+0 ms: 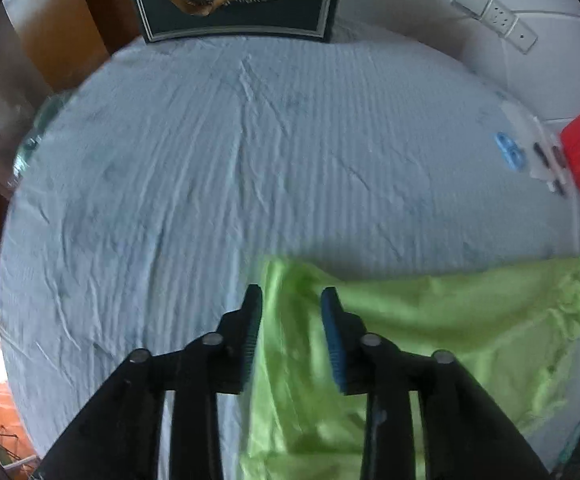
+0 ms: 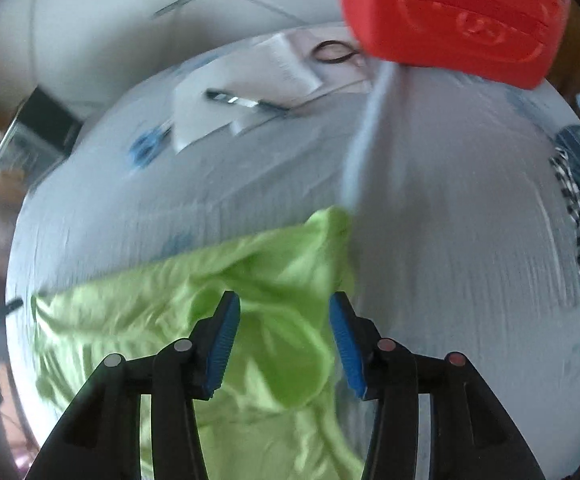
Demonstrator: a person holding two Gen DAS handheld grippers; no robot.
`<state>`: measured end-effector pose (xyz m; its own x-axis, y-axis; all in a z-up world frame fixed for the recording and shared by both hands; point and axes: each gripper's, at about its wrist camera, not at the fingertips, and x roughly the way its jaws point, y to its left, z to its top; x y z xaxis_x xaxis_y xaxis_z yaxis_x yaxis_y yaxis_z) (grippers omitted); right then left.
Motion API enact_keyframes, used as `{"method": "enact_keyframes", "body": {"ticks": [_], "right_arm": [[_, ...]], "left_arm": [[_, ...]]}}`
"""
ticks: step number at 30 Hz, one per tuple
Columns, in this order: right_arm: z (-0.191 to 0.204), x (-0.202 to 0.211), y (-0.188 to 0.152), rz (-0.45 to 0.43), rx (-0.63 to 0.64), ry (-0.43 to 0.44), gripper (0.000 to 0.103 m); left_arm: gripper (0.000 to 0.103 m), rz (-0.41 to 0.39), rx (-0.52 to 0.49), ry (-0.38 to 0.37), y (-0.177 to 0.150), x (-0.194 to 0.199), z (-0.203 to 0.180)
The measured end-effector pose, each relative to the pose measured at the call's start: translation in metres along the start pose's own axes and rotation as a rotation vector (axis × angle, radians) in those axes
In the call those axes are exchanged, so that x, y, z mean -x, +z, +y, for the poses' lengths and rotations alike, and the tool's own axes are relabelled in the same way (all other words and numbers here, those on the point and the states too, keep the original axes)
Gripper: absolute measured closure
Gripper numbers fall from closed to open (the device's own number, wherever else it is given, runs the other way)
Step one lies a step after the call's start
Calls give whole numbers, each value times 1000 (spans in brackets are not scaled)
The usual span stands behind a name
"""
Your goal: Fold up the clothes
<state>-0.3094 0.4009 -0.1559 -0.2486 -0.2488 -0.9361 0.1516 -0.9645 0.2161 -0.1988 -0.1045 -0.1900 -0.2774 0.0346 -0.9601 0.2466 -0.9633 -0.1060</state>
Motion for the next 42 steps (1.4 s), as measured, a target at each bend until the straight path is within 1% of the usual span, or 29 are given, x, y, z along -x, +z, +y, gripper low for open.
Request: {"method": "enact_keyframes", "body": {"ticks": [1, 2, 5, 6, 7, 8, 9, 10, 12, 14, 15, 16, 17, 18, 21, 22, 23, 24, 25, 26, 28, 29, 30, 31, 33, 35, 38, 41, 42], "right_arm": [[6, -1, -3, 12, 15, 3, 74], [11, -5, -4, 25, 21, 1, 77], [21, -13, -1, 20, 45, -31, 78], [24, -15, 1, 13, 55, -41, 76], [26, -18, 3, 13, 70, -51, 69], [28, -23, 5, 22, 92, -62, 66], [30, -29, 7, 31, 115, -73, 61], [33, -34, 8, 40, 138, -83, 59], [36, -43, 7, 64, 176, -95, 50], [39, -56, 2, 86, 220, -108, 49], [40, -59, 0, 91, 235, -116, 56], [38, -58, -3, 91, 236, -119, 70], [37, -57, -5, 90, 236, -122, 99], [35, -52, -9, 82, 233, -113, 98], [29, -14, -31, 25, 228, -38, 98], [26, -6, -41, 33, 232, -21, 98], [22, 0, -52, 48, 232, -12, 93], [18, 2, -63, 74, 226, -15, 82], [14, 3, -75, 99, 220, -18, 73], [9, 6, -84, 114, 205, -26, 72], [-6, 15, -98, 100, 140, -46, 72], [-13, 22, -103, 79, 95, -23, 72], [-20, 28, -107, 58, 54, 0, 72], [-25, 34, -109, 38, 19, 24, 72], [-32, 41, -112, 17, -35, 39, 72], [-42, 38, -107, 10, -114, 20, 71], [-64, 31, -96, -7, -242, 22, 71], [-67, 21, -85, 6, -278, 16, 64], [-65, 18, -82, 12, -281, 14, 59]], "left_arm": [[72, 10, -4, -3, -3, -3, -1], [72, 20, -13, 3, -6, -7, -2], [72, 56, -10, -1, -23, -15, -13], [72, 69, -8, -5, -24, -20, -14], [72, 83, -7, -6, -26, -25, -15], [72, 93, -10, -5, -28, -30, -17], [72, 93, -20, 3, -29, -31, -19], [72, 87, -33, 13, -29, -32, -22], [72, 88, -39, 23, -28, -33, -25], [72, 89, -39, 26, -25, -34, -26], [72, 89, -40, 30, -24, -34, -27], [72, 86, -43, 34, -23, -35, -28], [72, 83, -45, 37, -23, -35, -29], [72, 80, -48, 40, -22, -35, -30], [72, 78, -53, 43, -18, -37, -33], [72, 77, -54, 44, -17, -37, -34], [72, 77, -55, 45, -15, -37, -35], [72, 80, -57, 45, -14, -37, -35], [72, 87, -59, 51, -13, -36, -36], [72, 83, -62, 54, -12, -33, -37], [72, 59, -68, 44, -9, -22, -39], [72, 47, -69, 29, -8, -17, -39], [64, 35, -70, 13, -6, -11, -39], [48, 26, -68, 13, -5, -8, -39], [38, 16, -59, 28, -7, -4, -37], [38, 25, -41, 24, -13, -6, -18], [38, 50, -12, 11, -25, -14, -10], [38, 80, 5, -8, -33, -28, -9], [38, 93, 7, -12, -34, -33, -10]]}}
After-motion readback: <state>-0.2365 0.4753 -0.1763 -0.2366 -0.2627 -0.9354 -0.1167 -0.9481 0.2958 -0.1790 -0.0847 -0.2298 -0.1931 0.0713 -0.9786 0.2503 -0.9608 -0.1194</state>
